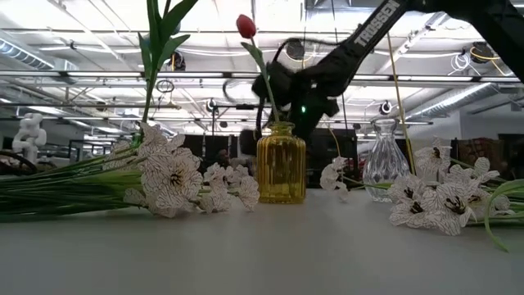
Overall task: Sort flowers into vase by color
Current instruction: Put the right pink flower into the yellow flower vase
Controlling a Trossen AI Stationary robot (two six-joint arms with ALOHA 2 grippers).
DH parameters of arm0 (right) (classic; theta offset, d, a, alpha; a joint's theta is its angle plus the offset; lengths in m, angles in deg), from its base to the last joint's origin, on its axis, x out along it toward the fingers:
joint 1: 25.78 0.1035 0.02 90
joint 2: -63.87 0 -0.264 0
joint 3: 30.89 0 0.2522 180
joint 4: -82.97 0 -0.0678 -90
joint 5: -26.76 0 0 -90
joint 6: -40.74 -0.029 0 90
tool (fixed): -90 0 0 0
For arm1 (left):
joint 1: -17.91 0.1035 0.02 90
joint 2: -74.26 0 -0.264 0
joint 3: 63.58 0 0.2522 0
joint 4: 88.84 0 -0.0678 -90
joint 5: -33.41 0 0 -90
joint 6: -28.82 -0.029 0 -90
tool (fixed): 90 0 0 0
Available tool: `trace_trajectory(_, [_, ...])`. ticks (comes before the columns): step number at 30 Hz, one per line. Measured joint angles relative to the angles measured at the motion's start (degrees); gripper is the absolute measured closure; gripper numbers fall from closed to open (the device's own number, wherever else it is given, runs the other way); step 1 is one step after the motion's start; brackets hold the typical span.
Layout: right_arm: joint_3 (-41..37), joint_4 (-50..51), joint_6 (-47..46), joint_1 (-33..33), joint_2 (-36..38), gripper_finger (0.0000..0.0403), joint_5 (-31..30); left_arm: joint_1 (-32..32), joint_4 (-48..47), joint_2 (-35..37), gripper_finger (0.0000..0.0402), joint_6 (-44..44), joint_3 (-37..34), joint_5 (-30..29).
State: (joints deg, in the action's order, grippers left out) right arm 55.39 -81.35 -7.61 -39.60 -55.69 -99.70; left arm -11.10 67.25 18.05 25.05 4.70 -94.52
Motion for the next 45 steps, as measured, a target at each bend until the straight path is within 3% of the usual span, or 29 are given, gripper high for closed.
trace_trajectory(8, [0.1,-0.4,7.0,-1.3,6.4,0.0401,-5.8,0.0,0.1,0.0,0.0159,0.1,0.0,-0.1])
trace_trajectory(15, [0.1,1.0,20.7,-0.3,21.8,0.0402,-6.7,0.0,0.2,0.0,0.0159,0.3,0.0,-1.2])
trace_trajectory(20, [-0.5,3.3,27.8,7.7,37.1,0.0402,-6.8,0.0,0.9,0.0,0.0159,0.4,0.0,-1.8])
trace_trajectory(25, [-6.5,-0.1,29.4,19.2,49.6,0.0403,-7.6,0.0,4.1,0.0,0.0159,0.3,0.0,-1.0])
trace_trajectory(28, [-15.0,-14.9,32.2,25.7,52.9,0.0403,-7.6,0.0,9.2,-0.9,0.0159,0.4,0.0,3.4])
trace_trajectory(30, [-21.6,-30.9,36.3,29.2,52.5,0.0403,-6.5,0.1,14.3,-2.9,0.0159,0.4,-0.2,5.6])
trace_trajectory(34, [-31.2,-66.0,46.4,32.7,47.3,0.0403,0.1,0.4,23.7,-9.2,0.0159,-0.2,-0.6,6.4])
trace_trajectory(36, [-32.8,-77.6,49.8,33.5,43.5,0.0403,4.1,0.8,29.2,-12.8,0.0159,-1.0,-0.6,6.4])
trace_trajectory(39, [-32.2,-85.4,52.5,34.3,38.8,0.0403,9.1,1.9,36.7,-17.7,0.0159,-1.1,-0.5,8.5])
trace_trajectory(45, [-25.7,-85.3,55.5,35.0,33.0,0.0402,16.2,5.4,44.8,-24.9,0.0126,0.4,0.4,12.9])
